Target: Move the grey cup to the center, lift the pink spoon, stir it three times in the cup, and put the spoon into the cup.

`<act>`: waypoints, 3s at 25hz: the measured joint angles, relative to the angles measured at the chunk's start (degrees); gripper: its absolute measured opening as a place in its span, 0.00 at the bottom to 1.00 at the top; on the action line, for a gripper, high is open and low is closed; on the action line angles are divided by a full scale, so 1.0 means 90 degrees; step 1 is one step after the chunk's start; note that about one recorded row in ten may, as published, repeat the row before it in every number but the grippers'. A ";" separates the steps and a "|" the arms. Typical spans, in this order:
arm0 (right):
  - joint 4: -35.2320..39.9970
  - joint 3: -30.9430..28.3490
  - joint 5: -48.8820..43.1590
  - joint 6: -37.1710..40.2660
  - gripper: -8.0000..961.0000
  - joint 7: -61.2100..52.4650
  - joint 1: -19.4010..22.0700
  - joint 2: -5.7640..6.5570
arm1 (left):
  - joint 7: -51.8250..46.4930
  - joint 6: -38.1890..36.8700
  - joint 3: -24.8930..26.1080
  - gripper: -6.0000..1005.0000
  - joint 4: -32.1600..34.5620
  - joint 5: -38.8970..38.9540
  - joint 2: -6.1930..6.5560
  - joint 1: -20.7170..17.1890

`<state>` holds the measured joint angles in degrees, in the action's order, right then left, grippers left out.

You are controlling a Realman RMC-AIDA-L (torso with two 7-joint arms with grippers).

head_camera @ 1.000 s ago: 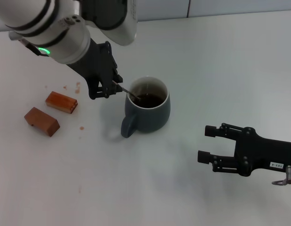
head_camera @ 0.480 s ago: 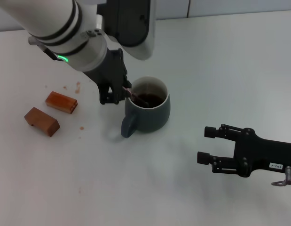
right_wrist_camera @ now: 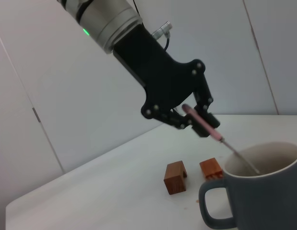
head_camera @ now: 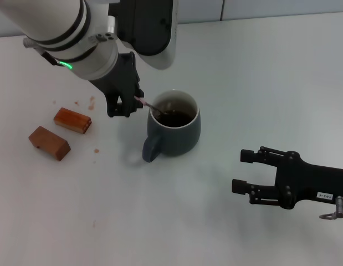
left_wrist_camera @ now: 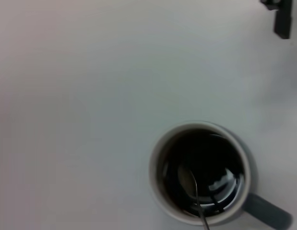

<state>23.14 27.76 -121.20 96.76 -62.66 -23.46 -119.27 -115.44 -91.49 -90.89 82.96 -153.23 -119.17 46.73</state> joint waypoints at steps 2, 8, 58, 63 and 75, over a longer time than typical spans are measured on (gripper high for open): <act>-0.0005 0.0001 0.0000 -0.0004 0.86 0.0006 0.0000 0.0000 | -0.0033 0.0148 0.0002 0.13 0.0001 -0.0022 0.0000 0.0013; -0.0005 0.0002 0.0000 -0.0010 0.86 0.0006 -0.0006 0.0000 | -0.0080 0.0307 -0.0120 0.13 0.0024 0.0182 -0.0001 0.0052; -0.0023 0.0147 -0.0019 -0.0098 0.86 -0.0011 -0.0054 0.0001 | -0.0068 0.0559 -0.0237 0.14 0.0011 0.0693 0.0020 -0.0303; -0.0023 0.0148 -0.0019 -0.0099 0.86 -0.0011 -0.0055 0.0001 | -0.0049 0.0604 0.0131 0.15 0.0400 0.1428 0.0045 -0.0523; 0.0026 0.0116 0.0017 -0.0086 0.86 0.0012 -0.0008 0.0000 | 0.1729 0.0521 0.2173 0.51 0.0993 0.3975 0.0104 -0.2166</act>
<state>23.38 28.80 -121.05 95.99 -62.55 -23.53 -119.27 -99.88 -86.80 -71.34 91.90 -117.46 -118.24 27.24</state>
